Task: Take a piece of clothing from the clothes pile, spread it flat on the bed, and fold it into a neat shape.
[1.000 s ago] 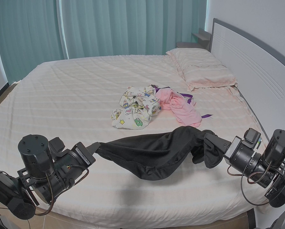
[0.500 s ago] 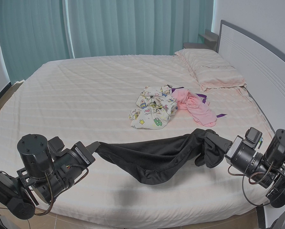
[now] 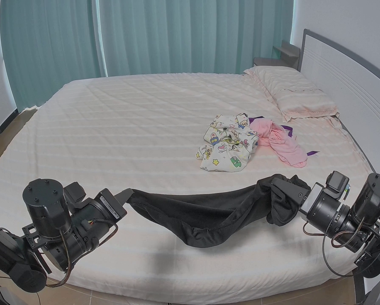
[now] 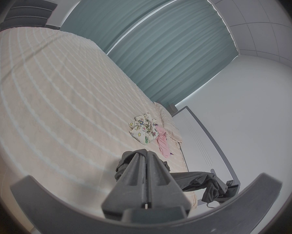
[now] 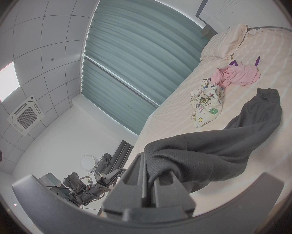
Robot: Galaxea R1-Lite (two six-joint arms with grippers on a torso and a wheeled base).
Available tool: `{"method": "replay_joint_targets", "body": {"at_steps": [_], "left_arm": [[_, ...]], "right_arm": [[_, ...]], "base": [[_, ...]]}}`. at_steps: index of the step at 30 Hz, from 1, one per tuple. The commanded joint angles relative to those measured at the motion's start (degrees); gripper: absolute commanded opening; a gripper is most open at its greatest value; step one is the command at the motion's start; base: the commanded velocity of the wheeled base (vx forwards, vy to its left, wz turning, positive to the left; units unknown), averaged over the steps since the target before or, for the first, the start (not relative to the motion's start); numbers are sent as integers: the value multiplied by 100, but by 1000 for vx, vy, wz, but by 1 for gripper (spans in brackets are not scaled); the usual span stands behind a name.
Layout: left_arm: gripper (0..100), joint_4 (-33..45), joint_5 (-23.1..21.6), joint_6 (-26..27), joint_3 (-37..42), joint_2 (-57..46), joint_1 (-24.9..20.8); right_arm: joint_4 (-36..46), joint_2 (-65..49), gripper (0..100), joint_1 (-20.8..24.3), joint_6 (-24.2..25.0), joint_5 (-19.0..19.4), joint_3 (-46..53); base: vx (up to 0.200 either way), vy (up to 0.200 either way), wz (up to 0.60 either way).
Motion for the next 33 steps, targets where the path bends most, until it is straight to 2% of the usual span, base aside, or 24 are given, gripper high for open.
{"method": "replay_joint_targets", "body": {"at_steps": [1, 33], "left_arm": [[0, 7, -13, -4, 16, 5, -2], [0, -2, -13, -39, 60, 137, -117]], "right_arm": [[-76, 1, 0, 3, 0, 4, -1], [-67, 1, 0, 47, 9, 13, 8]], "base": [[0, 200, 0], [0, 200, 0]]}}
